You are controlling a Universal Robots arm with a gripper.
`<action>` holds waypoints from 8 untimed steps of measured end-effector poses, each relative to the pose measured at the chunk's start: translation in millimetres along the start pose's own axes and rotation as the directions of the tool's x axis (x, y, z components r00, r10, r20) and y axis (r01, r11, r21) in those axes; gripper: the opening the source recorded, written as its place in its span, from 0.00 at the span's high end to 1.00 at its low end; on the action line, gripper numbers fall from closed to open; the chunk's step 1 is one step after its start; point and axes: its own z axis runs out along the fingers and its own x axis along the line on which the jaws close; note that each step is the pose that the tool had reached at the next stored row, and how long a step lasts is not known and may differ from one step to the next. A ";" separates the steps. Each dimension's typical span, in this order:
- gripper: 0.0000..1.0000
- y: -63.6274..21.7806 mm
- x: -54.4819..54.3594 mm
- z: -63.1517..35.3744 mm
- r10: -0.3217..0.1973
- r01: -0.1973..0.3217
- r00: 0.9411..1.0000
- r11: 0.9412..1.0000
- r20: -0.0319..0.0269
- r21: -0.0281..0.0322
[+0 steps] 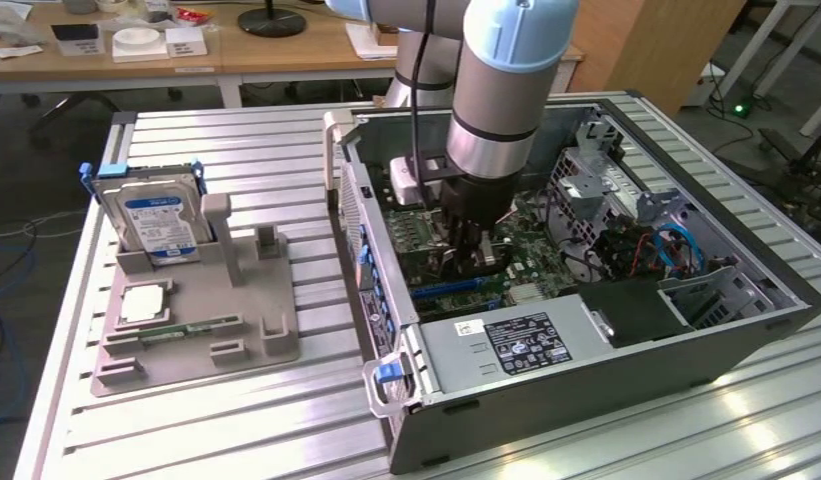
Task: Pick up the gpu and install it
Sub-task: 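Insert the gpu into the slot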
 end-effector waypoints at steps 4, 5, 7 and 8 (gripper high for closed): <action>0.72 0.2 0.2 0.2 0.000 0.000 1.000 1.000 0.000 0.000; 0.72 0.2 0.2 0.5 0.000 0.000 1.000 1.000 0.000 0.000; 0.72 0.3 0.2 1.3 0.000 0.000 1.000 1.000 0.000 -0.001; 0.72 0.4 0.3 1.7 0.000 0.000 1.000 1.000 0.000 -0.001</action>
